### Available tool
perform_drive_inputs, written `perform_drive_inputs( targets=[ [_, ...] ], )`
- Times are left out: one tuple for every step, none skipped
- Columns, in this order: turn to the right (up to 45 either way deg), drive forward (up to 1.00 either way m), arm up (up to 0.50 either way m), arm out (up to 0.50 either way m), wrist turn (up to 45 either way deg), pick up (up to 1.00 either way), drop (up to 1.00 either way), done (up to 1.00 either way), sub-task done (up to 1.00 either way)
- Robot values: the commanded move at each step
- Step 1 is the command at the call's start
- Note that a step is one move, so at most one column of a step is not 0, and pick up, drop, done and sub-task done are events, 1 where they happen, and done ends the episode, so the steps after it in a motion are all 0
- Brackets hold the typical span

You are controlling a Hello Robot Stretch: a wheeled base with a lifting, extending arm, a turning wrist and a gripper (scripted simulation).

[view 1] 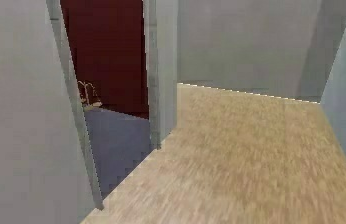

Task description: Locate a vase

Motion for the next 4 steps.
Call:
perform_drive_inputs(
  targets=[
    [0.0, 1.0, 0.0, 0.0, 0.0, 0.0, 0.0, 0.0, 0.0],
    [-3.0, 0.0, 0.0, 0.0, 0.0, 0.0, 0.0, 0.0, 0.0],
    [0.0, 0.1, 0.0, 0.0, 0.0, 0.0, 0.0, 0.0, 0.0],
    [-33.0, 0.0, 0.0, 0.0, 0.0, 0.0, 0.0, 0.0, 0.0]
  ],
)
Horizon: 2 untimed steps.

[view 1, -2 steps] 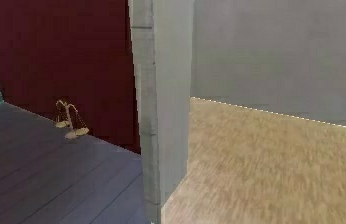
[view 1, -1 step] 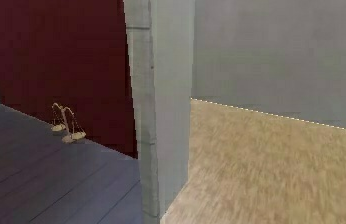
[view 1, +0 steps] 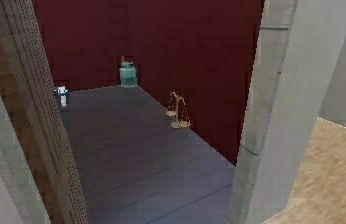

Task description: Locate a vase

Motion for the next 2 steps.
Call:
perform_drive_inputs(
  targets=[
    [0.0, 0.5, 0.0, 0.0, 0.0, 0.0, 0.0, 0.0, 0.0],
    [-21.0, 0.0, 0.0, 0.0, 0.0, 0.0, 0.0, 0.0, 0.0]
  ],
)
